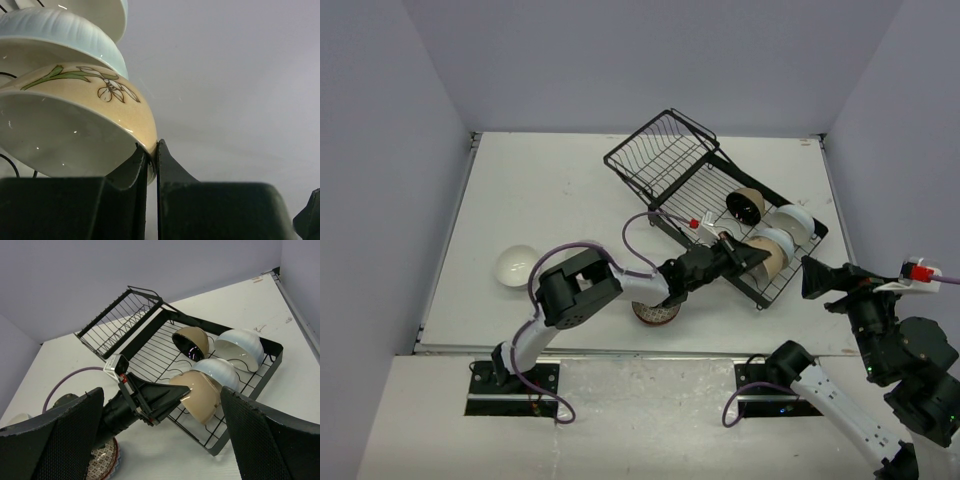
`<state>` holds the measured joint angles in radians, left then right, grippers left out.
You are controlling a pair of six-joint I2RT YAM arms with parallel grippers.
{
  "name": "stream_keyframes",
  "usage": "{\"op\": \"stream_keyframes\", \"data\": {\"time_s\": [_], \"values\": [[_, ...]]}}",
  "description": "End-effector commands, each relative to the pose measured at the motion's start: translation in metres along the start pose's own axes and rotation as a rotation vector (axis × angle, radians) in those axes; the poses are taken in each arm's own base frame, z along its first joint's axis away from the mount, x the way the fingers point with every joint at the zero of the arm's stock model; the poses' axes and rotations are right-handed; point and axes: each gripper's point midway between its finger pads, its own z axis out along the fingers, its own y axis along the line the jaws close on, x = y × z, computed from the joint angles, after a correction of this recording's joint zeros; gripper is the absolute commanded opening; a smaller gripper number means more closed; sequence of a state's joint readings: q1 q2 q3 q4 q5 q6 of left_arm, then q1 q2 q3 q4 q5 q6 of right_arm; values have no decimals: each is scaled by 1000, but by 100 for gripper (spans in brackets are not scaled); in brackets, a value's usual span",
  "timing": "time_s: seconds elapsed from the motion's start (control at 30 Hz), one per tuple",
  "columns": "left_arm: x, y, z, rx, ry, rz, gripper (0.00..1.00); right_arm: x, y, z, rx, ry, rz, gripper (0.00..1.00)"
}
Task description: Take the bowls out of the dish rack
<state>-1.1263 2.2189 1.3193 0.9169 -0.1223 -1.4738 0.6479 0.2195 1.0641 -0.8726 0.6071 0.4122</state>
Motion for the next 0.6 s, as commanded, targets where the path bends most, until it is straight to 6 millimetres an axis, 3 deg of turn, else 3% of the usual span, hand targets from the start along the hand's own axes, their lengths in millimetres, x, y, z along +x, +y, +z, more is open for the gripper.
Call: {"op": "stream_keyframes", "data": {"time_s": [0.0, 0.03, 0.1, 0.13, 0.33, 0.43, 0.5, 0.53, 0.57], "values": [[-23, -106, -17, 240, -66, 28, 0, 1, 2, 3, -2, 12, -26, 99], [-26, -117, -22, 250, -75, 37, 0, 1, 2, 4, -1, 11, -26, 99], [-29, -115, -25, 223, -98, 84, 0, 1, 2, 4, 1, 12, -29, 99], [-33, -125, -28, 235, -110, 116, 0, 1, 2, 5, 3, 13, -30, 99], [-39, -139, -27, 176, -127, 248, 0, 5, 1, 8, 18, 21, -42, 99], [-46, -142, -30, 132, -148, 306, 0, 3, 1, 8, 24, 18, -42, 99], [-52, -132, -31, 52, -160, 358, 0, -1, -2, 7, 40, 2, -35, 99], [-57, -147, -32, 46, -172, 403, 0, -2, -4, 7, 51, -4, -33, 99], [-62, -134, -34, -35, -179, 444, 0, -3, -7, 7, 64, -9, -32, 99]]}}
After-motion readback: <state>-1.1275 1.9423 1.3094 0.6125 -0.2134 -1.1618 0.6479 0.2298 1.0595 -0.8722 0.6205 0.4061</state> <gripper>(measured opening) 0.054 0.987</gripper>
